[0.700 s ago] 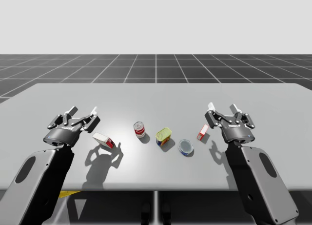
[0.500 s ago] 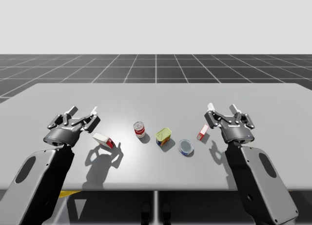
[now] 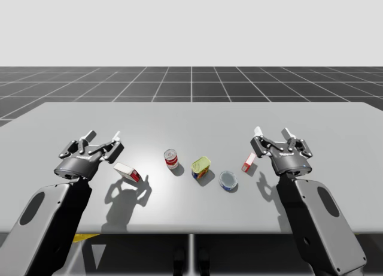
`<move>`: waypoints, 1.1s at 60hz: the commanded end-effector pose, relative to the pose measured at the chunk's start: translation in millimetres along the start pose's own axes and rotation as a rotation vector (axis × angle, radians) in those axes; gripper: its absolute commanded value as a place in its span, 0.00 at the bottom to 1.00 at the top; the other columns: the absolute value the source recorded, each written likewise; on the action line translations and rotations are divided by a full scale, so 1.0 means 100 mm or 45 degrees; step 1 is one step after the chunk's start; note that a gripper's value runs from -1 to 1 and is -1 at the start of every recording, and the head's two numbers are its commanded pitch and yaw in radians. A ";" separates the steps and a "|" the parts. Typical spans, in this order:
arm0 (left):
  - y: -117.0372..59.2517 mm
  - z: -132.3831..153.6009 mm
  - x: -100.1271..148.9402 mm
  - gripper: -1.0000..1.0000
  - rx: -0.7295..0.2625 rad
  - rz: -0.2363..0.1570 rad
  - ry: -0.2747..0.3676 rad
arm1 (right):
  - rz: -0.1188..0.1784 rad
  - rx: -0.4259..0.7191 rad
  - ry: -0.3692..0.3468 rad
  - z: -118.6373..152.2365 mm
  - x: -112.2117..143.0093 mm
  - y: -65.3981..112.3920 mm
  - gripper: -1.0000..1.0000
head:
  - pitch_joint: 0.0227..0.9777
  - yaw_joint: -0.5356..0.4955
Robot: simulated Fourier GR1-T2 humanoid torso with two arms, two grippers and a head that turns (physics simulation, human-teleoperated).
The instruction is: Pick up the tuna fish can and lift it.
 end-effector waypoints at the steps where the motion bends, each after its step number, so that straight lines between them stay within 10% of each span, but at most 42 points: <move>1: -0.02 0.00 0.00 0.00 -0.011 -0.006 0.003 | 0.026 -0.008 0.000 -0.01 0.00 -0.01 0.00 | 0.67 0.50; 18: -0.05 -0.01 0.00 0.00 -0.027 -0.020 0.005 | 0.092 -0.036 -0.027 -0.02 -0.01 -0.01 0.00 | 0.88 0.36; 37: -0.08 -0.02 0.00 0.00 -0.021 -0.020 -0.004 | 0.005 0.024 0.058 0.05 0.07 0.05 0.00 | 0.94 0.28; 44: -0.08 -0.01 0.00 0.00 -0.022 -0.017 -0.006 | -0.076 0.150 0.103 0.27 0.29 0.08 0.00 | 0.93 0.28; 66: -0.09 0.00 0.00 0.00 -0.025 -0.019 -0.004 | -0.051 0.460 0.186 1.29 0.26 0.26 0.00 | 0.91 0.28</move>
